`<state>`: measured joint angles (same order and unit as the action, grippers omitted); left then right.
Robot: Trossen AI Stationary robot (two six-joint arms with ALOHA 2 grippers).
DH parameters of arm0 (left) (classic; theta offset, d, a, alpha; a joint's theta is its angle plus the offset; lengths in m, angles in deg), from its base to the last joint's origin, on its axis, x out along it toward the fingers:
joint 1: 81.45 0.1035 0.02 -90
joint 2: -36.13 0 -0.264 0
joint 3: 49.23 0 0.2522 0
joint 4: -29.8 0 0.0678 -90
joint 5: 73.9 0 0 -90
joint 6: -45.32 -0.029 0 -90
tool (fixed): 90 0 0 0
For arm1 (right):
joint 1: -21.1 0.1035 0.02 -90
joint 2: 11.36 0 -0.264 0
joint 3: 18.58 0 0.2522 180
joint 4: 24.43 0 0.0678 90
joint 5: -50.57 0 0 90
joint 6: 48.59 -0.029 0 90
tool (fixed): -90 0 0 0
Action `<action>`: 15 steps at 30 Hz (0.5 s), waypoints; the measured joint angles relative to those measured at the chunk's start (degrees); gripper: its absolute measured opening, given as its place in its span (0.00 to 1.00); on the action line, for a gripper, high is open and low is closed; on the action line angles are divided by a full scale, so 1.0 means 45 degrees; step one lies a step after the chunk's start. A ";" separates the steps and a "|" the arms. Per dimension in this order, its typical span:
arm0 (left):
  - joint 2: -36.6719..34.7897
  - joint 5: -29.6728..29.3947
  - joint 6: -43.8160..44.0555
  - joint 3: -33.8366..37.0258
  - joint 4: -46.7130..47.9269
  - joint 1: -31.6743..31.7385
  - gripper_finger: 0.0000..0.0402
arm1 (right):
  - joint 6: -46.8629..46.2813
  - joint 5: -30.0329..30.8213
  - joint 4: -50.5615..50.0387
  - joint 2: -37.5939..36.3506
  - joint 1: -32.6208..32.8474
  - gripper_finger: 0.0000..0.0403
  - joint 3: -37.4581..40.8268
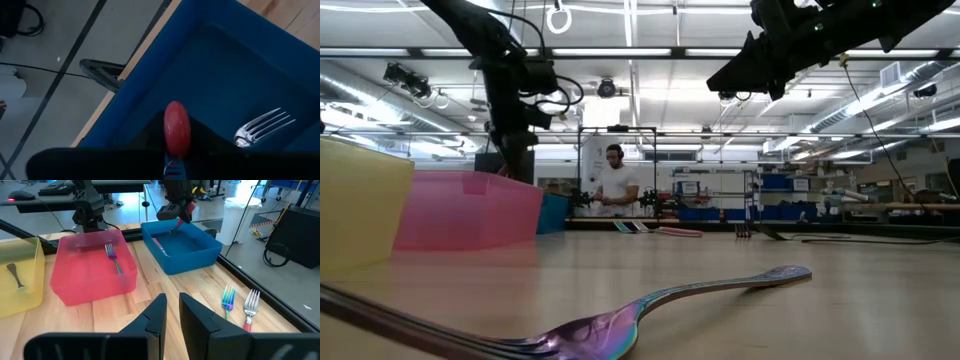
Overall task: Sort silverware by color (type)
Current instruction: Put the pink fork into the blue bin
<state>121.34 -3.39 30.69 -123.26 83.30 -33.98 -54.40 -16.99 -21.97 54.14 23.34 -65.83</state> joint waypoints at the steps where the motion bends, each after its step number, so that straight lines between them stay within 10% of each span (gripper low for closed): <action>1: 0.0000 -0.0002 0.0003 0.0000 0.0012 -0.0028 0.11 | 0.0000 0.0000 -0.0002 0.0004 0.0000 0.15 -0.0001; 15: -0.0005 0.0738 0.0407 0.0000 -0.0077 -0.0035 0.27 | 0.0014 0.0000 -0.0007 0.0004 0.0000 0.15 0.0003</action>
<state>121.32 -0.07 32.53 -123.26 82.96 -34.14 -54.33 -16.99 -22.00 54.16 23.34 -65.82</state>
